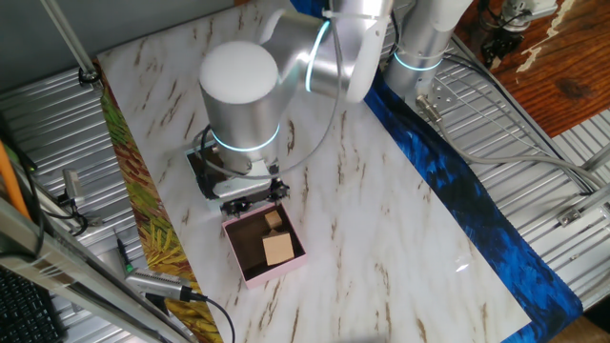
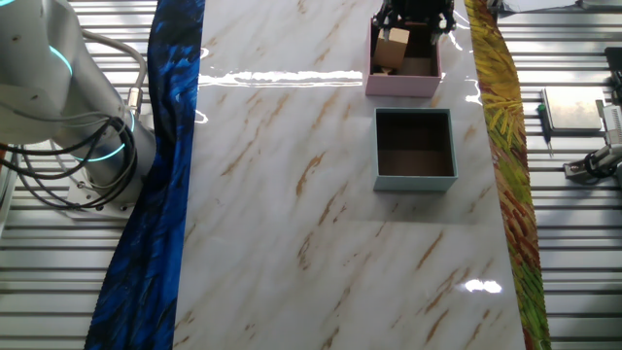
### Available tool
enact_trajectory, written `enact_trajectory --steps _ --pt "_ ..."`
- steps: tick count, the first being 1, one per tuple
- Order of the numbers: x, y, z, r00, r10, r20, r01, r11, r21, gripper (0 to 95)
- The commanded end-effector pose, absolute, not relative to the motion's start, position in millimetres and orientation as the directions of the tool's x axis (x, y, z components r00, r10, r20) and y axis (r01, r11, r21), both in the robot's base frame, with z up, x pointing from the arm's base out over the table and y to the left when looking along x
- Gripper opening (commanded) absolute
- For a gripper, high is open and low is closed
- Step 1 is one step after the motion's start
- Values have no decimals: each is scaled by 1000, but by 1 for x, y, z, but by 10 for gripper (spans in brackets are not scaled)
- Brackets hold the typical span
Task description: Move an object from one box to another
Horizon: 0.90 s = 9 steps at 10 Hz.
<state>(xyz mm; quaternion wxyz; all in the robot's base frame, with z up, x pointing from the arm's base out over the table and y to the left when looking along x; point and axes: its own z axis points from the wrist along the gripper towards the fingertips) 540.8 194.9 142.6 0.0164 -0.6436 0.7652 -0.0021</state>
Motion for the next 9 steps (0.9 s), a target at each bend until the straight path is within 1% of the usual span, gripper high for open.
enact_trajectory --steps 1,4,5,6,8,9 --pt "545 164 142 -166 -986 -16 -986 166 -14 760" --pt "556 81 136 -42 -999 -16 -999 43 -19 760" --pt "550 53 137 -13 -1000 -5 -1000 13 -21 760" --pt "544 42 136 -9 -1000 -5 -1000 9 -20 760" --pt "542 42 136 -39 -999 -16 -999 40 -21 760" --pt "542 42 136 -84 -996 -31 -996 85 -19 760"
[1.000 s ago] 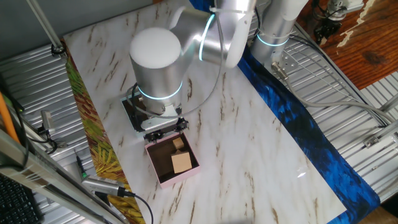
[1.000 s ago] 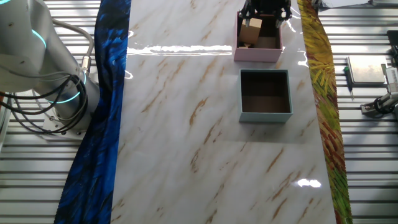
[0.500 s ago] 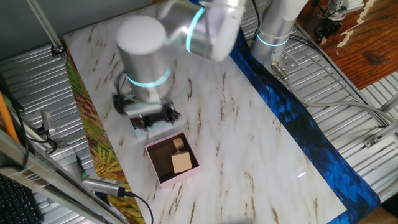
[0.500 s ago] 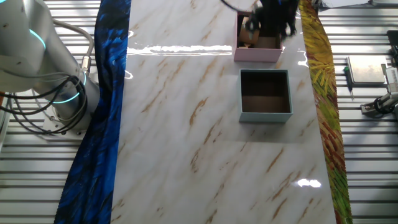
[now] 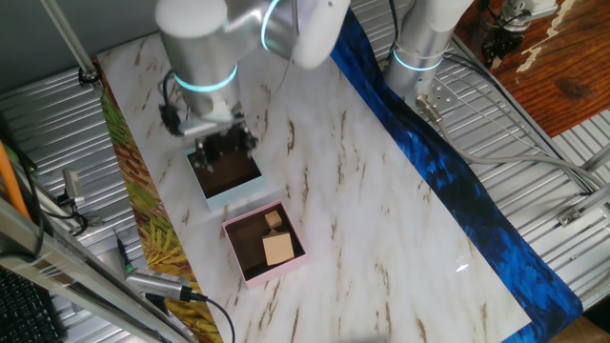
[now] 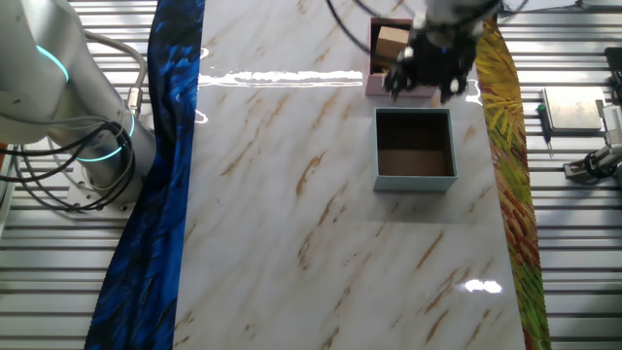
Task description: Move an object from one box to another
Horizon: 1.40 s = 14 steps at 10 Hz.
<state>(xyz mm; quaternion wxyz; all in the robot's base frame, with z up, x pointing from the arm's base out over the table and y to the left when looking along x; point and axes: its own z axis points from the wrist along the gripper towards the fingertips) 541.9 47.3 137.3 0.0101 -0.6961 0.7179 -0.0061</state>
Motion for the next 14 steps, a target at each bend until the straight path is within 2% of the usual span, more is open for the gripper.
enact_trajectory --steps 1,4,6,9,12,13,14 --pt "542 42 136 -137 -990 -33 -990 138 -20 760" --pt "540 52 136 -200 -980 -13 -979 200 -25 760" --pt "547 7 130 -161 -987 -4 -987 161 -21 760" --pt "552 -100 119 -9 -1000 -9 -1000 9 -26 760" --pt "552 -100 119 -79 -997 -7 -997 79 -22 760" --pt "552 -100 119 -124 -992 -20 -992 124 -18 570" --pt "552 -100 119 -156 -987 -29 -988 156 -17 570"
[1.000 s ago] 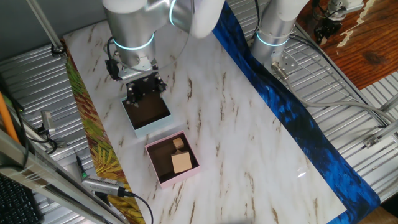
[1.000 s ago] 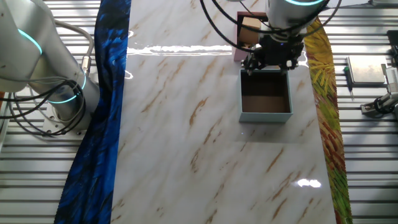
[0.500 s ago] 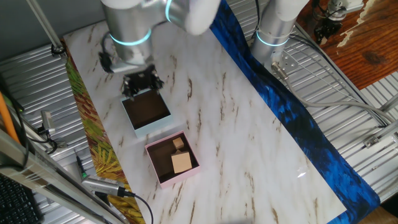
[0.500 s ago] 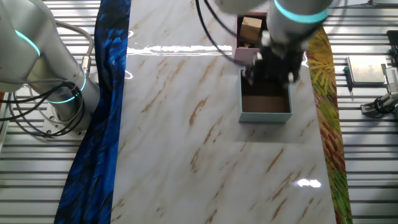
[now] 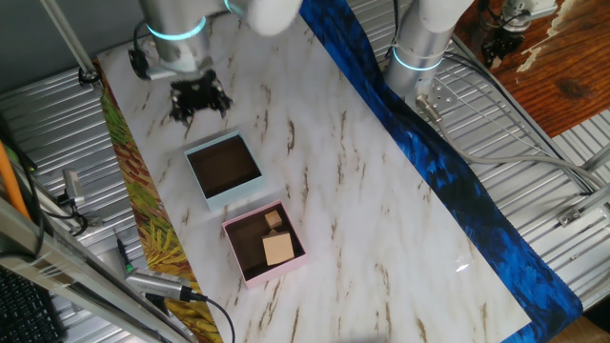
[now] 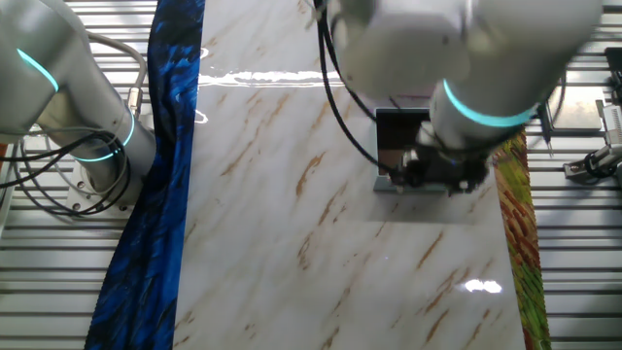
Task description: Move an object from one box to another
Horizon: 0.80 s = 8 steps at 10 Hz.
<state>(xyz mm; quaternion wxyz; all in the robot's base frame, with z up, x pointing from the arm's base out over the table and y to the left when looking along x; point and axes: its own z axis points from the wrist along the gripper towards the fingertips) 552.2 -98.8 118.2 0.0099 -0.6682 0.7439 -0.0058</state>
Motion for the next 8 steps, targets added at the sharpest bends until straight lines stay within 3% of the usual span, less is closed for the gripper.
enact_trajectory --steps 1,3,6,7,8 --pt "547 -76 123 -186 -982 -20 -982 187 -19 570" --pt "539 -49 120 -230 -973 0 -973 230 -26 570" --pt "543 -70 119 -231 -973 0 -973 231 -28 570" --pt "543 -85 119 -226 -974 11 -974 226 -32 380" --pt "544 -95 121 -220 -976 6 -975 219 -33 380"
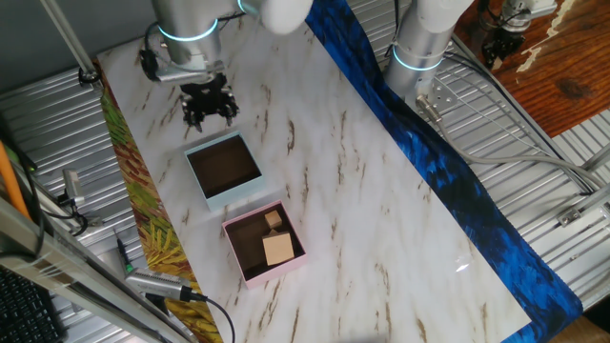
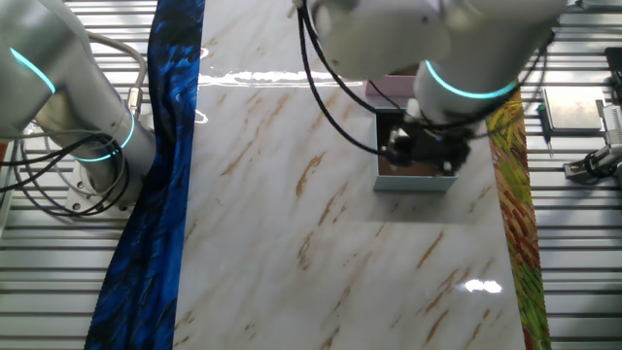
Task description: Move an object from one box to another
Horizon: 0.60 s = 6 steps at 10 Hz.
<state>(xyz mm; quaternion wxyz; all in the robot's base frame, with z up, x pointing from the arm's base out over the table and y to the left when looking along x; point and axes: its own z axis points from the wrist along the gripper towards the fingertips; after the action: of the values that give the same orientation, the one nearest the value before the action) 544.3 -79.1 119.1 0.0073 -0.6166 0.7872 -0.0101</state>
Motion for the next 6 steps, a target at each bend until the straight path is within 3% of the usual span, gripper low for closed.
enact_trajectory --steps 1,2,4,5,6 --pt "545 -106 123 -202 -979 6 -979 202 -34 380" --pt "543 -113 125 -216 -976 8 -976 216 -36 190" --pt "542 -118 127 -237 -971 18 -971 236 -40 190" --pt "542 -118 128 -244 -970 22 -969 243 -40 0" --pt "542 -118 128 -246 -969 28 -969 244 -41 0"
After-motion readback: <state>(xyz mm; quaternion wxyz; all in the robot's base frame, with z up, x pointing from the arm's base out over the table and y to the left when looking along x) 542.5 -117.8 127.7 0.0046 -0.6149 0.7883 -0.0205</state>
